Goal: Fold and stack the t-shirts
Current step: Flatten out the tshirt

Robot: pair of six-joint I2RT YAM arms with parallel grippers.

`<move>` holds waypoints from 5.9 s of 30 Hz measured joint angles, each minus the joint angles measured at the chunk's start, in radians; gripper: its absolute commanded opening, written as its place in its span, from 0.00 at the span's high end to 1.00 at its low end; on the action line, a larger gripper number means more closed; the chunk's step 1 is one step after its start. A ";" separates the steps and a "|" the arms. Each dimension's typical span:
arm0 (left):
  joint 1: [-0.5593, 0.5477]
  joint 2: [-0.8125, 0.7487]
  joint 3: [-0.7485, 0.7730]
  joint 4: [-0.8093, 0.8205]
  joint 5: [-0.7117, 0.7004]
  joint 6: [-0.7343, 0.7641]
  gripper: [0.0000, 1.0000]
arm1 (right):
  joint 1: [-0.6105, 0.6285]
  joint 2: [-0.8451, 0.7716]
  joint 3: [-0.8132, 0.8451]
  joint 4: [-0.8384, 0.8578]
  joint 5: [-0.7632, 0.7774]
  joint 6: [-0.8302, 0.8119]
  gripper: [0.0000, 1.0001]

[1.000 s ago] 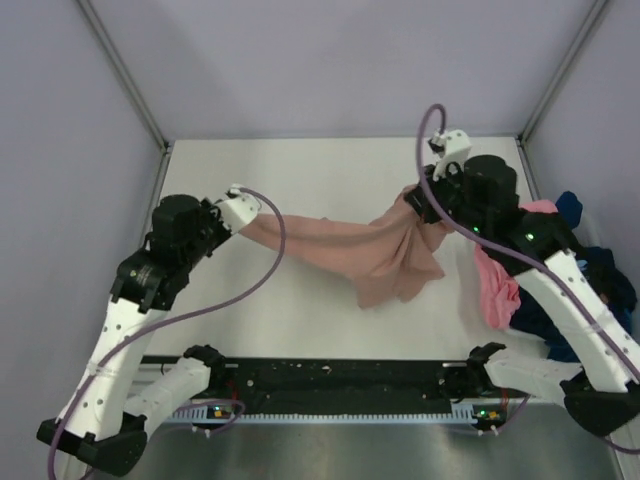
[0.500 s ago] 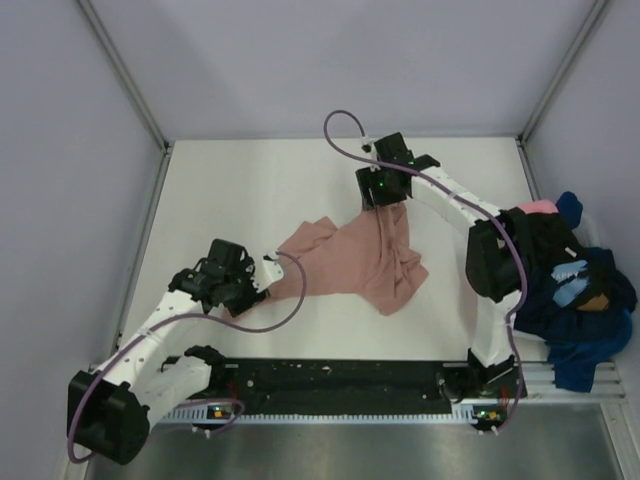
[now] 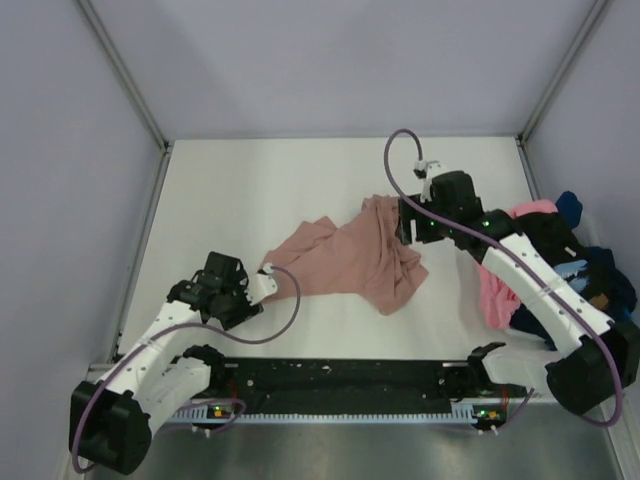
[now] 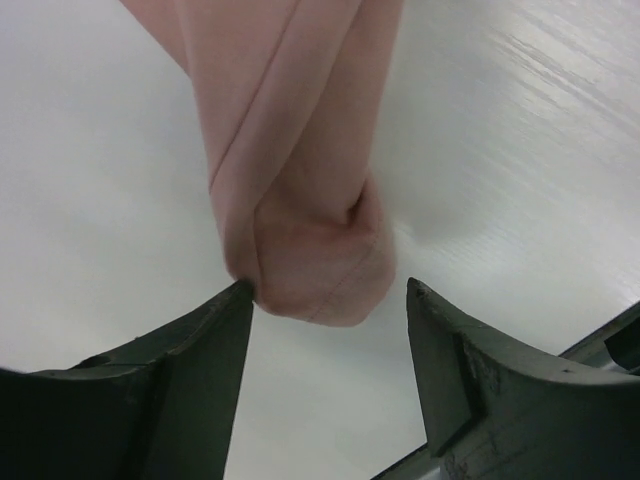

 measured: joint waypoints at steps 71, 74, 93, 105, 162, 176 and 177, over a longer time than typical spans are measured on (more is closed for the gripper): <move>0.234 0.090 0.911 -0.134 0.064 -0.172 1.00 | -0.080 -0.123 0.526 -0.285 -0.012 0.013 1.00; 0.234 0.243 0.927 0.010 -0.005 -0.183 1.00 | -0.193 0.137 0.650 -0.187 -0.089 0.033 1.00; 0.214 0.590 1.393 0.561 -0.190 -0.105 1.00 | -0.483 0.310 1.126 0.101 -0.293 0.134 1.00; 0.224 0.184 0.527 0.378 -0.053 -0.003 1.00 | -0.375 -0.320 -0.024 0.129 -0.367 0.174 1.00; -0.965 0.745 0.413 0.533 0.110 -0.101 0.54 | -0.223 -0.214 -0.773 0.159 -0.349 0.576 0.57; -0.967 0.916 0.483 0.631 -0.100 -0.067 1.00 | -0.223 -0.207 -0.814 0.198 -0.457 0.622 1.00; -0.967 0.916 0.488 0.618 -0.102 -0.069 1.00 | -0.223 -0.218 -0.803 0.168 -0.455 0.614 1.00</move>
